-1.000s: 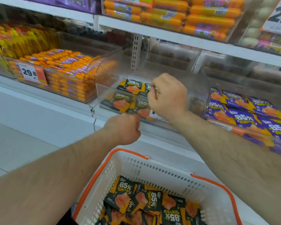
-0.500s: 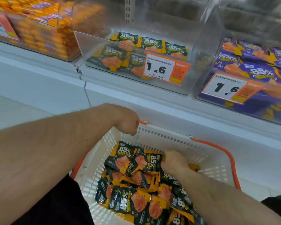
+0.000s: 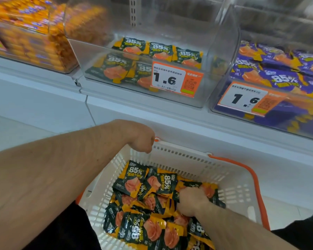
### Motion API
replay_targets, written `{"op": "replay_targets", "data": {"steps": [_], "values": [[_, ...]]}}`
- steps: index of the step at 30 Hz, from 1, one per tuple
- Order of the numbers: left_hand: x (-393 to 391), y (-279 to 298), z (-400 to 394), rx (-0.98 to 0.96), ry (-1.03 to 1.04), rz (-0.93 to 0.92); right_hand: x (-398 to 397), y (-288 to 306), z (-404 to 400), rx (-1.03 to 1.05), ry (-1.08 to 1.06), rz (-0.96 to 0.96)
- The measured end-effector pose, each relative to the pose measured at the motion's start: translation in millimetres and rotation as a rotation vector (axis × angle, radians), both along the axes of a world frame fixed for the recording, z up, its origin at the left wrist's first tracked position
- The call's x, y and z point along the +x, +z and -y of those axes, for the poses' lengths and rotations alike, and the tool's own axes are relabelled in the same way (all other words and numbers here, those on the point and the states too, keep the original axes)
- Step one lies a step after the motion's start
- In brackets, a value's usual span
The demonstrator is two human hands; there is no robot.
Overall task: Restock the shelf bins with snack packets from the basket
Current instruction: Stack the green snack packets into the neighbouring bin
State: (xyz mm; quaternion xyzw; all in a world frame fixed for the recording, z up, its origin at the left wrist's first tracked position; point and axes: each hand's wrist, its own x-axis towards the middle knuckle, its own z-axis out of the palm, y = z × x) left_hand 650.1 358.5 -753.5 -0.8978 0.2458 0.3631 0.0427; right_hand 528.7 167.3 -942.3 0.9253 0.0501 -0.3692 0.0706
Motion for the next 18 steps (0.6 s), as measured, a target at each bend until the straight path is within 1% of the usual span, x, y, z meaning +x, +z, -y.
{"op": "replay_targets", "data": {"steps": [3, 5, 6, 10, 12, 15, 18], "values": [[-3.0, 7.2, -1.8, -0.017, -0.018, 0.014, 15.9, 26.3, -14.4, 0.014, -0.015, -0.077], [-6.5, 13.1, -3.0, -0.036, -0.031, 0.024, 32.8, 47.9, -23.5, 0.091, -0.073, -0.125], [-8.4, 17.0, -3.9, -0.052, -0.038, 0.032, 41.7, 58.1, -27.0, 0.157, -0.118, -0.147], [-15.0, 33.1, -12.0, -0.180, -0.024, 0.067, 59.0, 110.9, -36.9, 0.540, -0.586, -0.276], [-18.0, 38.4, -18.3, -0.250, 0.026, 0.062, 63.0, 134.6, -41.2, 0.743, -0.775, -0.284], [-22.3, 44.1, -26.7, -0.243, 0.080, 0.012, 68.3, 174.9, -51.7, 0.979, -0.894, -0.248], [-28.0, 48.8, -31.8, -0.250, 0.051, -0.018, 73.7, 215.1, -63.2, 1.166, -0.955, -0.245]]}}
